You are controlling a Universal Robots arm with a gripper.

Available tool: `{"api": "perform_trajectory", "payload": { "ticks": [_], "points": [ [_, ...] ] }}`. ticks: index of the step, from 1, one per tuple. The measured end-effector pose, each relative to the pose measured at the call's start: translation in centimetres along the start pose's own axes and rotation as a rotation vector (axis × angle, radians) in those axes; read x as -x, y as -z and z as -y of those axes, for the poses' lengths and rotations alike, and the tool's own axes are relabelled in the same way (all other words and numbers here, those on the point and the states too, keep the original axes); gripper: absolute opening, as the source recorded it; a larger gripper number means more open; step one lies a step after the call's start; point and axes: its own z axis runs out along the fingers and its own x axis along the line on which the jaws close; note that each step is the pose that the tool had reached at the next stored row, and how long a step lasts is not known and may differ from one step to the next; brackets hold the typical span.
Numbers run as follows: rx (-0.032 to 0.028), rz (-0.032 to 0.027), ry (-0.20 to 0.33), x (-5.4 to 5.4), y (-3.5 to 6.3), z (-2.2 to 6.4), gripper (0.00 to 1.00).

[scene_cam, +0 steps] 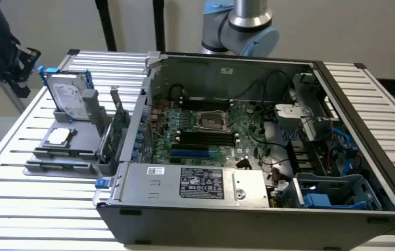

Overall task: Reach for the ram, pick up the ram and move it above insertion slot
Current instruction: 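Reach for the ram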

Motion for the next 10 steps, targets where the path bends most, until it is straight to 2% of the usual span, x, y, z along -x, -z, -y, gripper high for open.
{"api": "perform_trajectory", "payload": {
  "ticks": [10],
  "points": [
    [0.0, -0.0001, 0.002, 0.0, 0.0, 0.0, 0.11]
  ]
}}
